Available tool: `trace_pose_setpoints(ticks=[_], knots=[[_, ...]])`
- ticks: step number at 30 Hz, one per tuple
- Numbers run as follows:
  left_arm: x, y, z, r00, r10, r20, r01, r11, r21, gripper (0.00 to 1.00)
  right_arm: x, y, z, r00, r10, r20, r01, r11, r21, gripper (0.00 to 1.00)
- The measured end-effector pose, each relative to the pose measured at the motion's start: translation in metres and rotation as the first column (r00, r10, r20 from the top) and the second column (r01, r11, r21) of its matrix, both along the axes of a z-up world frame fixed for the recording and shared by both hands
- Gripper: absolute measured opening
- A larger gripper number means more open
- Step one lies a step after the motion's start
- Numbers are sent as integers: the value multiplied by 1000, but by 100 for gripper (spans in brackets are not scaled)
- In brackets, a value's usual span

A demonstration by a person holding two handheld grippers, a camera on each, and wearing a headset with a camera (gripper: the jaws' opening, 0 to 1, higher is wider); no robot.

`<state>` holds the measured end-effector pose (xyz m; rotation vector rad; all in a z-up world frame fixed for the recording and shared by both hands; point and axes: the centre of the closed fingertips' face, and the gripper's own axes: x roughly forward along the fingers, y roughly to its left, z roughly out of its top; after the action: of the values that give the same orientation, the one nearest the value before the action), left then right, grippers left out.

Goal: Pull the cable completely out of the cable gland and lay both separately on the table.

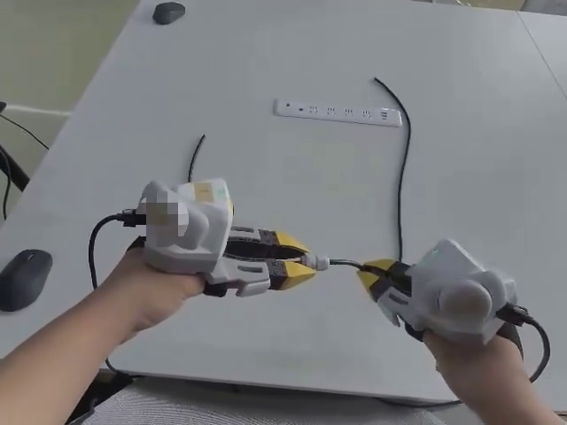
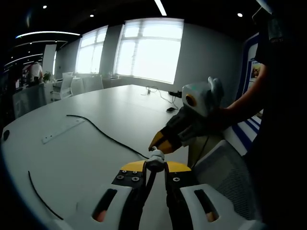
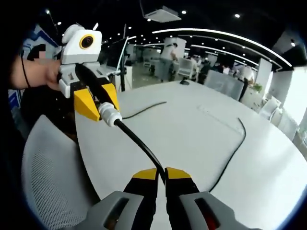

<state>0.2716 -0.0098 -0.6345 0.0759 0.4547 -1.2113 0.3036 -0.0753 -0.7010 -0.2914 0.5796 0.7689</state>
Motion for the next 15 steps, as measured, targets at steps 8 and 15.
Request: trace_pose_setpoints(ticks=[8,15], knots=[[-1,2,-3,1000,2,-2,-2,1000,4,15,-4,-13,-12,987,-136,-89,143,987,75,0],[-1,4,-6,1000,15,-1,-15,1000,19,15,-8,-13,-17,971,-191,-146,207,972,108,0]])
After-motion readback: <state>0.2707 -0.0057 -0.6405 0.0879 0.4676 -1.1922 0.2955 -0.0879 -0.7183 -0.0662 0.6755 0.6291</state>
